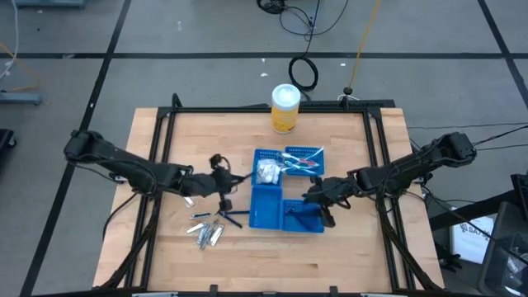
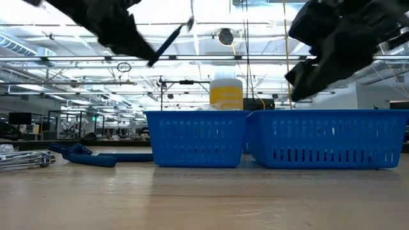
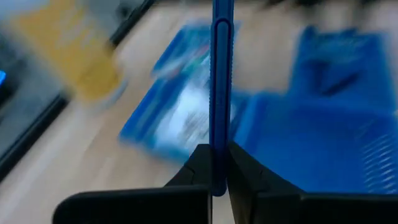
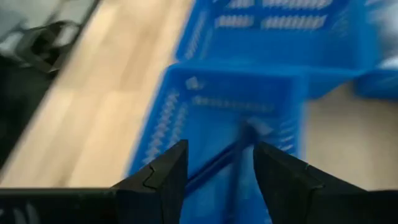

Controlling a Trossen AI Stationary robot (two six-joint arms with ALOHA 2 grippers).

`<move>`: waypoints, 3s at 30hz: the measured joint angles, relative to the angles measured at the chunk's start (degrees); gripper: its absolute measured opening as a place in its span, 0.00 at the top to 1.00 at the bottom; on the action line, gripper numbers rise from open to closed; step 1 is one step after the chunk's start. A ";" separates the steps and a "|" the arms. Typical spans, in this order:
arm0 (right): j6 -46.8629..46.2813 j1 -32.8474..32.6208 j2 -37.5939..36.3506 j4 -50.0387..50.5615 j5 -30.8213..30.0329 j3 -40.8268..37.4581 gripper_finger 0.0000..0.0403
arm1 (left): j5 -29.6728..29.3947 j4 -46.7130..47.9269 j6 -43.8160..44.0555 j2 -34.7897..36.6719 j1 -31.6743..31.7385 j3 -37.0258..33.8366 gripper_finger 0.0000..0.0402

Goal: Pick & Place Travel size toiletries
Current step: Put the blue razor into the bottom right blue bin

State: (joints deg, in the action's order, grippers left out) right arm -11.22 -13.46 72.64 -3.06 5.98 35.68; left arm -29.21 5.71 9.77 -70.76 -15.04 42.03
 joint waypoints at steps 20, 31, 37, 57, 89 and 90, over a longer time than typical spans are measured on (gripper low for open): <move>13.87 6.36 6.58 -40.53 -14.98 -0.04 0.58 | 26.00 -55.28 -14.61 -20.37 11.04 -6.33 0.97; 15.12 6.23 7.92 -42.54 -14.80 -0.04 0.58 | 29.37 -54.94 -16.78 -30.65 11.64 3.49 0.98; 15.14 6.25 7.93 -40.80 -14.76 -0.04 0.58 | 29.22 -53.44 -17.07 -30.67 11.66 3.61 0.96; 14.96 6.21 2.86 -34.10 -14.87 -0.04 0.58 | 29.09 -53.54 -18.25 -30.34 13.21 3.60 0.96; 14.93 6.28 2.63 -31.97 -10.27 -0.04 0.95 | 27.32 -50.61 -8.19 -30.27 12.93 3.58 0.66; 14.78 6.25 2.02 -30.54 -10.08 -0.04 0.95 | 27.78 -50.29 -8.07 -30.25 12.79 3.57 0.63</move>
State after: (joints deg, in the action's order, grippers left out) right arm 3.57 -7.20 74.66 -33.60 -4.09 35.64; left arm -1.43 -44.58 1.70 -101.02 -2.25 45.60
